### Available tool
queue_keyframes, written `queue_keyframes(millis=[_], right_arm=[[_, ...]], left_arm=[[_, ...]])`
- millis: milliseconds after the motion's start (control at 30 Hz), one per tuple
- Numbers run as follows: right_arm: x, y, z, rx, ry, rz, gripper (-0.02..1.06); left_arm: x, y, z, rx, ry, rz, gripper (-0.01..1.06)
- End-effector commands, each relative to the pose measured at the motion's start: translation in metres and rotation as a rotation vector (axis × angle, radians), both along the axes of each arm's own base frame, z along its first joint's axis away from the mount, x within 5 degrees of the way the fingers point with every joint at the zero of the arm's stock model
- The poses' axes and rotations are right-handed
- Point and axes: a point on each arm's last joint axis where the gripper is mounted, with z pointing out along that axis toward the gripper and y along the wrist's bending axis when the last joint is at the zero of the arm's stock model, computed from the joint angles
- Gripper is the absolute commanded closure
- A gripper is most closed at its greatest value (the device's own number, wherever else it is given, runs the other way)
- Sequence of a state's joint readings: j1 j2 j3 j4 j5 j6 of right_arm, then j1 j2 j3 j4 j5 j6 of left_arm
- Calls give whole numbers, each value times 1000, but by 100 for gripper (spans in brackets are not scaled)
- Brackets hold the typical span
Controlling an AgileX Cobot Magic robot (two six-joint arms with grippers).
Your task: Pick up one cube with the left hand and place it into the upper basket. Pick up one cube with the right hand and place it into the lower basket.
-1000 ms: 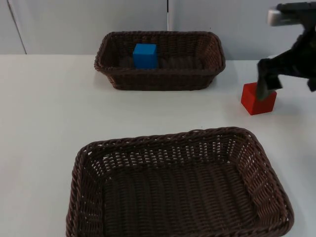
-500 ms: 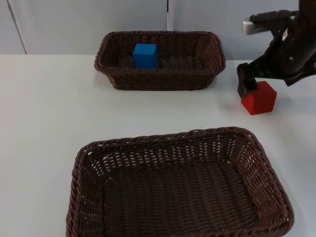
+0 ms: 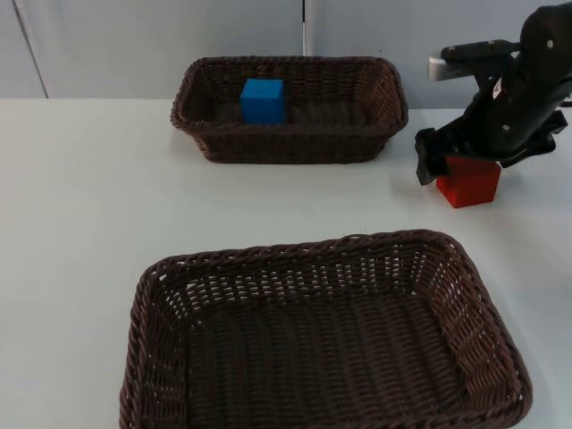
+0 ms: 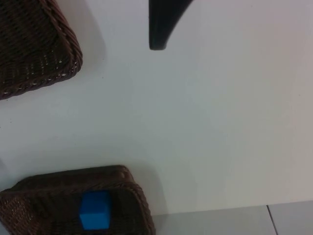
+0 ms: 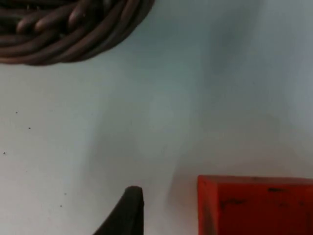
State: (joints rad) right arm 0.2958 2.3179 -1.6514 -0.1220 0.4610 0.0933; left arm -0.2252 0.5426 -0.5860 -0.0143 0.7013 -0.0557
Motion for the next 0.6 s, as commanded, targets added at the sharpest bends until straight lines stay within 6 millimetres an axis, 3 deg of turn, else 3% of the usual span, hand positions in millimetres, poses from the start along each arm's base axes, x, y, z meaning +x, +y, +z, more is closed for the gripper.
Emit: queue_keyframes(millis=[0,333,433,467,500,567], right_arm=[[1,4,3,7,-19,6,-1],[-1,2,1,-10,14,4,5],[-2,2,1,-16,20,6,24],[-2,2,1,-21,17,10,42],[-2,2,1,-21,17,10,42],[-2,2,2,-22,16,10,68]], left_arm=[[0,1,0,-2,-13,6,18],[0,1,0,-2,-13,6,18],[0,1,0,-2,-13,6,18],[0,1,0,-2,-13,6,18],[0,1,0,-2,-13,6,18],[0,1,0,-2,-13,6,18]])
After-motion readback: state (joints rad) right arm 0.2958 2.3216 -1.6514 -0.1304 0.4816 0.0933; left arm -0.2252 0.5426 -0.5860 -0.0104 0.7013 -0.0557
